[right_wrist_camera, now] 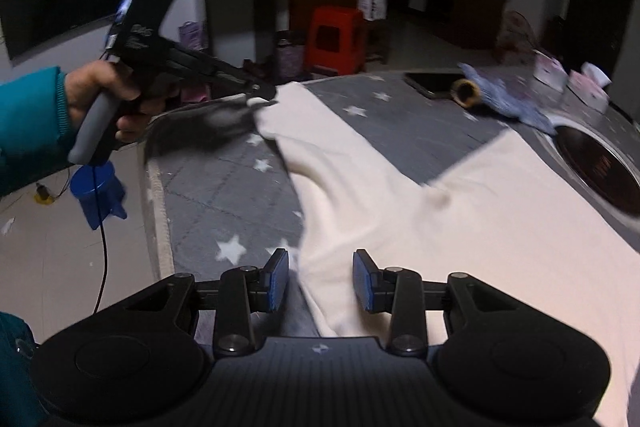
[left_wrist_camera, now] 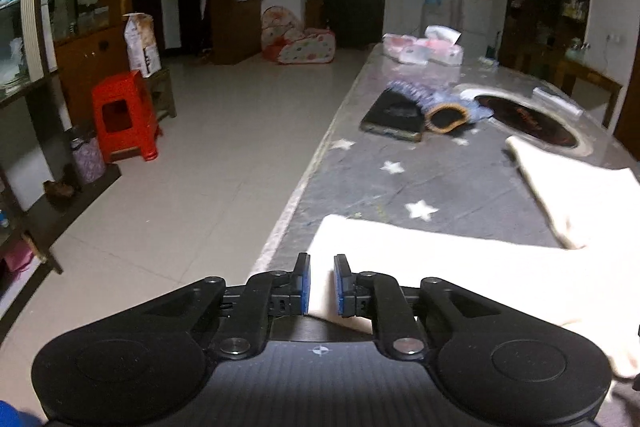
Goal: Fold clothes
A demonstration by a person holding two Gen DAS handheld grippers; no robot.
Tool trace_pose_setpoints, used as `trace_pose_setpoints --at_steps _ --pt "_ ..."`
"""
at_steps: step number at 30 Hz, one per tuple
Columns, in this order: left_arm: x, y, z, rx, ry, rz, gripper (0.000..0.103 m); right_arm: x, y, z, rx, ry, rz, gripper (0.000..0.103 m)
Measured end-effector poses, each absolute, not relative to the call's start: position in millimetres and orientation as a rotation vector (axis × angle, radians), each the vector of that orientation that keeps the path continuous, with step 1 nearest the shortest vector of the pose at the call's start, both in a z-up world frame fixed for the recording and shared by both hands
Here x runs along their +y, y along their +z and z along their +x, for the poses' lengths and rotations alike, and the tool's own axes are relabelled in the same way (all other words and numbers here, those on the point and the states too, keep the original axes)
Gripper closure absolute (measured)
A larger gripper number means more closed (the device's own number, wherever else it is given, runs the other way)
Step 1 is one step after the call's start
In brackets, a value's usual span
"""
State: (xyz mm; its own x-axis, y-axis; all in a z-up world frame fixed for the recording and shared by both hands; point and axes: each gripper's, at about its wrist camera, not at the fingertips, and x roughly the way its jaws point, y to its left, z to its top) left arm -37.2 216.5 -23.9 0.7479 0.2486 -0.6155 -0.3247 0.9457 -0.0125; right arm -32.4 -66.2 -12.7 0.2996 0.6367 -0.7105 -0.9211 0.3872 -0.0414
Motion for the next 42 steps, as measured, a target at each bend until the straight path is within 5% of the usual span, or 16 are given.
trace_pose_setpoints --at_steps 5,7,9,20,28,34,39,42 --pt "212.2 -26.0 -31.2 0.660 0.281 -0.065 0.091 -45.8 -22.2 -26.8 0.691 1.098 -0.500 0.083" --pt "211.1 -26.7 -28.2 0.660 0.281 -0.040 0.100 -41.6 -25.0 -26.3 0.686 1.095 -0.506 0.087" --pt "213.1 -24.5 -26.2 0.653 0.298 -0.036 0.103 -40.2 -25.0 -27.4 0.677 1.091 -0.513 0.100" --pt "229.5 -17.4 -27.0 0.654 0.333 -0.086 0.102 -48.0 -26.7 -37.5 0.698 1.166 -0.484 0.096" --pt "216.1 -23.4 -25.7 0.691 0.286 -0.032 0.083 -38.6 -19.4 -38.5 0.660 1.169 -0.477 0.093" --pt "203.8 -28.4 -15.3 0.690 0.282 0.080 0.099 -27.3 -29.4 -33.5 0.680 1.150 -0.469 0.096" --pt "210.1 -30.4 -6.2 0.692 0.347 0.123 0.100 -24.6 -29.4 -41.8 0.714 1.228 -0.460 0.102" --pt "210.2 -30.2 -5.9 0.693 0.348 0.133 0.100 -31.8 -21.7 -50.4 0.690 1.252 -0.468 0.094"
